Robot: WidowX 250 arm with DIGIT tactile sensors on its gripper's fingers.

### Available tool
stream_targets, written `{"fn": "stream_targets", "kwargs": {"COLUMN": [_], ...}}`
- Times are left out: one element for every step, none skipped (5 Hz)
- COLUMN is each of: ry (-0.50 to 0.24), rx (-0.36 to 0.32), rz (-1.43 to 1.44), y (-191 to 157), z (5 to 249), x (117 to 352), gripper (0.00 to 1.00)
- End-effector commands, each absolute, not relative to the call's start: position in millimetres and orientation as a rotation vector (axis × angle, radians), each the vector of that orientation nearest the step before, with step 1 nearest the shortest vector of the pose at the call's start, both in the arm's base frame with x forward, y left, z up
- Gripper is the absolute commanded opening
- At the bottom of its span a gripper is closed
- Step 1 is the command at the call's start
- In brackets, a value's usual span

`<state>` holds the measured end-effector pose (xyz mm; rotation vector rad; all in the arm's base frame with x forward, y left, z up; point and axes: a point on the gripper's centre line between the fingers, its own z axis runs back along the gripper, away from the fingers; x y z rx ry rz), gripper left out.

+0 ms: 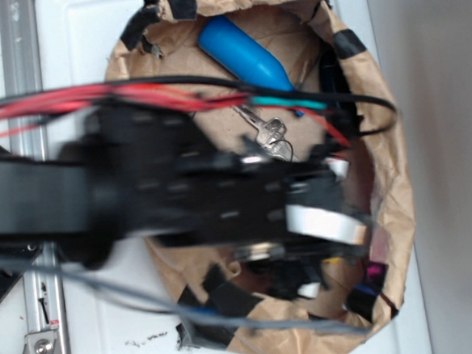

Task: Grab the yellow duck.

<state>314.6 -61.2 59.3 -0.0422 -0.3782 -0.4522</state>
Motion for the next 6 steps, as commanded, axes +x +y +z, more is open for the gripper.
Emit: {"fn": "stream_targets", "kwargs": {"ry": [-0.409, -0.365, -0.347, -0.379, -0.391, -0.390], "rx": [-0.110, -0.187, -0.173, -0.089, -0.035, -0.042], "rz": [-0.543, -0.630, -0.611, -0.550, -0.511, -0.492], "y": [-87, -108, -110, -95, -87, -85], "z": [34, 27, 39, 68, 89, 94], "x": [378, 379, 365, 344, 331, 327], "gripper": [1.00, 1.00, 1.00, 1.00, 1.00, 1.00]}}
